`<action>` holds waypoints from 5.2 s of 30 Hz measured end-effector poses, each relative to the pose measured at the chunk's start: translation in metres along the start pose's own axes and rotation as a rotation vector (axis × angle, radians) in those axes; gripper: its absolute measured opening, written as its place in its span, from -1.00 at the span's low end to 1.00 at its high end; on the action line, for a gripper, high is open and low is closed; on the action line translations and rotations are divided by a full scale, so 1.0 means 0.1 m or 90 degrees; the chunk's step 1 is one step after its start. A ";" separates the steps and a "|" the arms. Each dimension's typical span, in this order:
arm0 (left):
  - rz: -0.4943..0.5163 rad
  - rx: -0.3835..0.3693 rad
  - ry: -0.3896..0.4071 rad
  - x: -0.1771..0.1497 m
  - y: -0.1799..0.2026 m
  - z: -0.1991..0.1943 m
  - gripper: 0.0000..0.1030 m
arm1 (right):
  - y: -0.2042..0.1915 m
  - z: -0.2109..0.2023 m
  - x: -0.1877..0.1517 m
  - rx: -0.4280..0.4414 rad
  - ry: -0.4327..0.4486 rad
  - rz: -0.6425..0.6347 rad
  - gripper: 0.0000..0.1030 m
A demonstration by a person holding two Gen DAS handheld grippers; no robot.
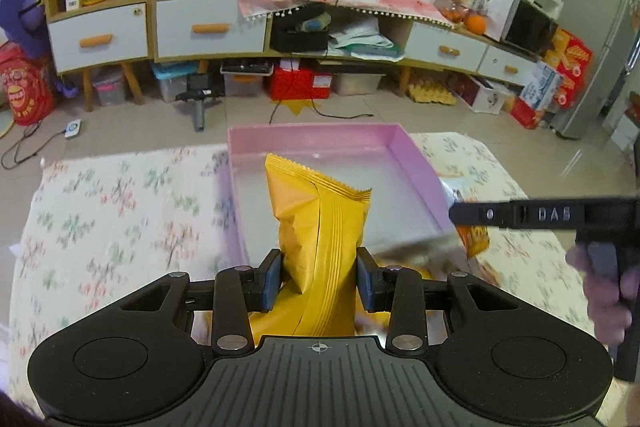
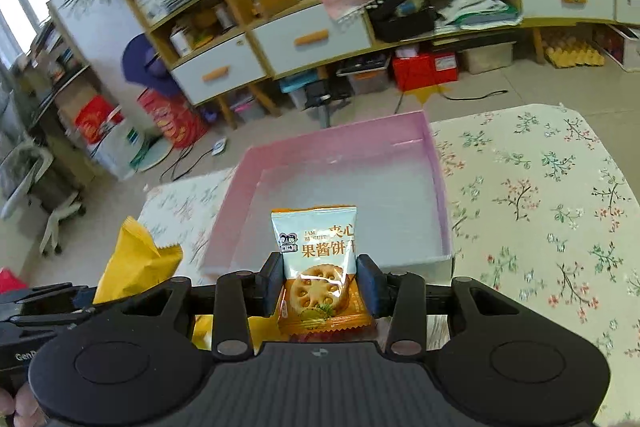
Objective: Organize snacks
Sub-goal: 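Carry both packets into the pink box and open both tools, then move the left tool to the white-blue bread roll while the right tool moves to the pink candy bag, then grasp the bread roll with the left tool while the right tool grasps the pink candy bag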
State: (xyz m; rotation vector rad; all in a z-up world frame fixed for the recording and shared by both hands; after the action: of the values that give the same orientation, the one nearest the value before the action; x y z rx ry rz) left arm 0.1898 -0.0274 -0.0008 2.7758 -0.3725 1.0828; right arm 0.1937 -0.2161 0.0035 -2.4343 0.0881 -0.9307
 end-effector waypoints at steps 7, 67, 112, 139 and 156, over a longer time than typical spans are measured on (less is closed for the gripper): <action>-0.008 0.021 -0.008 0.23 0.07 0.52 -0.32 | 0.31 0.27 0.18 -0.030 0.024 0.028 -0.78; 0.023 0.074 -0.011 -0.78 -0.10 -0.24 0.93 | -0.05 -0.37 -0.33 -0.110 -0.009 -0.096 0.54; -0.083 0.086 -0.053 -1.58 -0.45 -0.03 0.93 | 0.08 -0.36 -1.62 -0.075 -0.098 -0.175 0.54; -0.114 0.101 -0.106 -1.61 -0.56 -0.05 0.60 | 0.03 -0.28 -1.68 -0.104 -0.146 -0.205 -0.15; -0.183 0.154 -0.106 -1.62 -0.82 -0.08 -0.17 | -0.04 -0.28 -1.63 -0.093 -0.162 -0.202 -0.91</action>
State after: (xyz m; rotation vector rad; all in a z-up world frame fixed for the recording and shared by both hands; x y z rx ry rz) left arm 0.0924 0.0822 -0.1079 3.0152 0.1500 0.8835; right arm 0.0514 -0.1863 -0.0752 -2.7332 -0.3411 -0.7557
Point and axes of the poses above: each gripper's, at about its wrist camera, not at the fingertips, and z roughly the way its jaws point, y to its right, x to its top, the point moved 8 cm from there along z, roughly the way its jaws point, and after that the axes turned 10 degrees about x, right-handed, at the moved point
